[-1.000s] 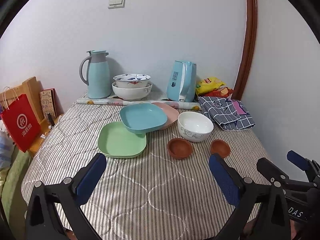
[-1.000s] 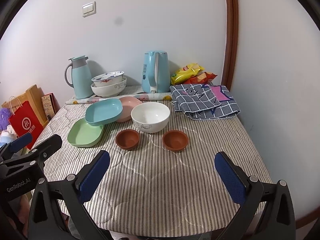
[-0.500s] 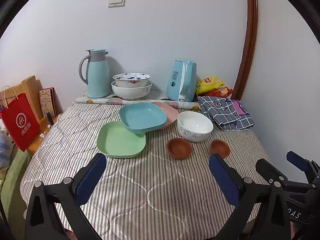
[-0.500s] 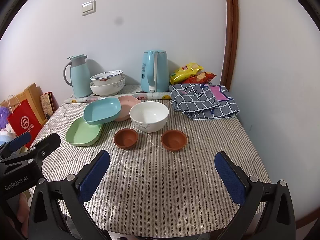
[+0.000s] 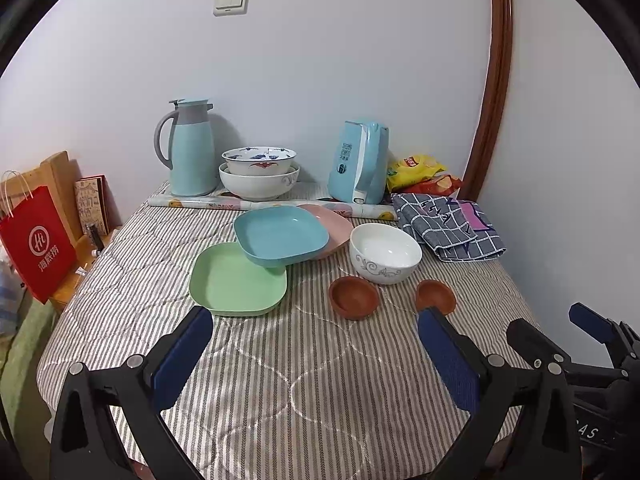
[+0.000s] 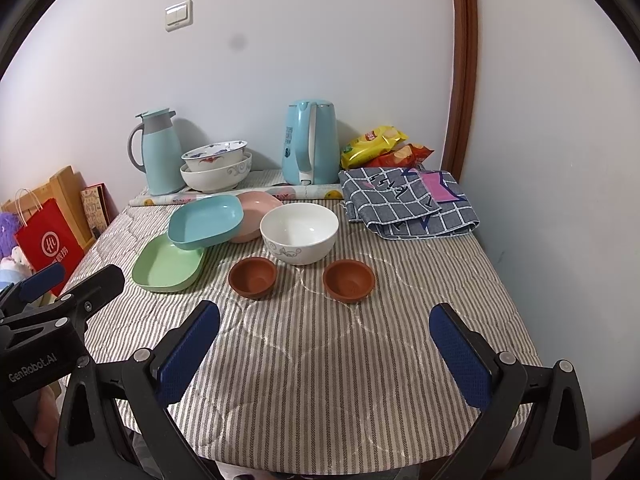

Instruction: Organize plates and bowls

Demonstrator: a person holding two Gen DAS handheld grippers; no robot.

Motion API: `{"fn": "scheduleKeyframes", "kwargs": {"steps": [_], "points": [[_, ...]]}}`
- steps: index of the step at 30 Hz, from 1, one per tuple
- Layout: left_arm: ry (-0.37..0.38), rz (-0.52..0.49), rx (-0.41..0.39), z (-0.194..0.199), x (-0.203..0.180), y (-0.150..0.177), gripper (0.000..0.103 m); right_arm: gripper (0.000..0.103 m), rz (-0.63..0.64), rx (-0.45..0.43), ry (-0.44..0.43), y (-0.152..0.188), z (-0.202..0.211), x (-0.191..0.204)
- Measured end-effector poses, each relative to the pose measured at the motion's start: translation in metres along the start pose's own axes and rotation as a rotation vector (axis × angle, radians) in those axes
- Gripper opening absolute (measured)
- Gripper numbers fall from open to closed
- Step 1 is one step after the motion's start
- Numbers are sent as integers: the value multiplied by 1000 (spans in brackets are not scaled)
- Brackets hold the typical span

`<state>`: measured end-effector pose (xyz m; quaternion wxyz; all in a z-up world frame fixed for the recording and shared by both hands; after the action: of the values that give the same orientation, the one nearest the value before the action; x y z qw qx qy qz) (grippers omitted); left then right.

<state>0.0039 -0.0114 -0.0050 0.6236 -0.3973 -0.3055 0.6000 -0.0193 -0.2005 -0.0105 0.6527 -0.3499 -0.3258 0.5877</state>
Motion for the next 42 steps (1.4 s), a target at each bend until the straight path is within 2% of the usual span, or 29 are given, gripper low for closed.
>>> {"fn": "scheduleKeyframes", "kwargs": {"steps": [27, 42], "points": [[7, 5, 8, -3, 2, 3, 103, 103, -10, 6, -3, 3, -2, -3], [-41, 21, 85, -56, 28, -7, 103, 103, -22, 40, 3, -1, -45, -8]]}}
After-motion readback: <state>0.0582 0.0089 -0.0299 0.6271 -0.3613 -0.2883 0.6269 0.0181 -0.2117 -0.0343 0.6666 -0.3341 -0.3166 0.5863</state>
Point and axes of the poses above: each gripper's, at about its wrist camera, not at the fingertips, and z roughly against the way its jaws point, x to its left, y to its underside, the point moved 1 cm from there along -z, roughly the way its jaws point, and after that the axes turned 6 degrees about -x, right-handed, at the moved point
